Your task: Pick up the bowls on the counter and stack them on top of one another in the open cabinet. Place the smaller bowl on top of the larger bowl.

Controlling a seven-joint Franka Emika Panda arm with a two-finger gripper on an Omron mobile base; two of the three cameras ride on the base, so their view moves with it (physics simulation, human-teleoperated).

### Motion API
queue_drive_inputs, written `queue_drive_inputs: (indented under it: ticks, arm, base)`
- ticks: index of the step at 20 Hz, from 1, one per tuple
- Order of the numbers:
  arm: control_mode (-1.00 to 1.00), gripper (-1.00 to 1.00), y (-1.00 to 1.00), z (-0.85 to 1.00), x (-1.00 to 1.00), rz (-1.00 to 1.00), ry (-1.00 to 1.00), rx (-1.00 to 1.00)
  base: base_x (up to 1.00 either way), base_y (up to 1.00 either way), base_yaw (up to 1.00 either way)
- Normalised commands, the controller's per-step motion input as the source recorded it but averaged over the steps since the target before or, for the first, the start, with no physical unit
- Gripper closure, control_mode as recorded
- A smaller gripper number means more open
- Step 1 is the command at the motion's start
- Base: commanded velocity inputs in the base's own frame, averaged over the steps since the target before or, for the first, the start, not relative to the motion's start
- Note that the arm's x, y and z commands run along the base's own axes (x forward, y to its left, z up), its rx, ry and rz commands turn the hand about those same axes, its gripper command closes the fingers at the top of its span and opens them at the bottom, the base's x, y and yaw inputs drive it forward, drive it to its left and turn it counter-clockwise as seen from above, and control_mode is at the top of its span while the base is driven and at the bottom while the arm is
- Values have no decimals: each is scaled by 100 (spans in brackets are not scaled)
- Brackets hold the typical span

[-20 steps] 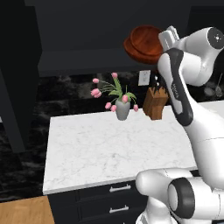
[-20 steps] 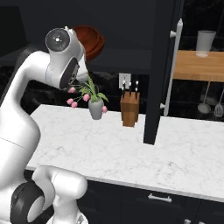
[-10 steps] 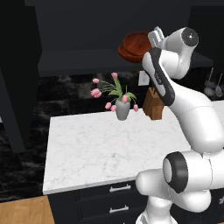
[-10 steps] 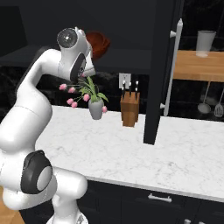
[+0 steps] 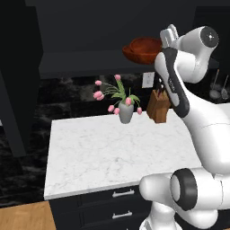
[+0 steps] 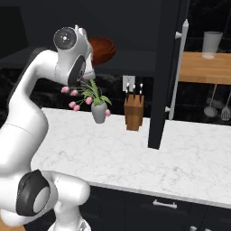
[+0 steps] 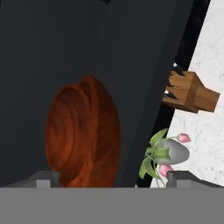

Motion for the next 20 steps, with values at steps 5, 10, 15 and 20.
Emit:
queue_drive_inputs:
  ticks: [5, 10, 15, 20]
  arm:
    - [-100, -100, -14, 8, -100, -6, 1, 18]
    - [-100, -100, 0, -100, -100, 0, 9, 0]
    - [-100, -100, 1, -100, -100, 3, 6, -11]
    - [-100, -100, -1, -76, -75, 16, 0, -4]
  base:
    - [0, 0, 0]
    - [0, 0, 0]
    - [0, 0, 0]
    - [0, 0, 0]
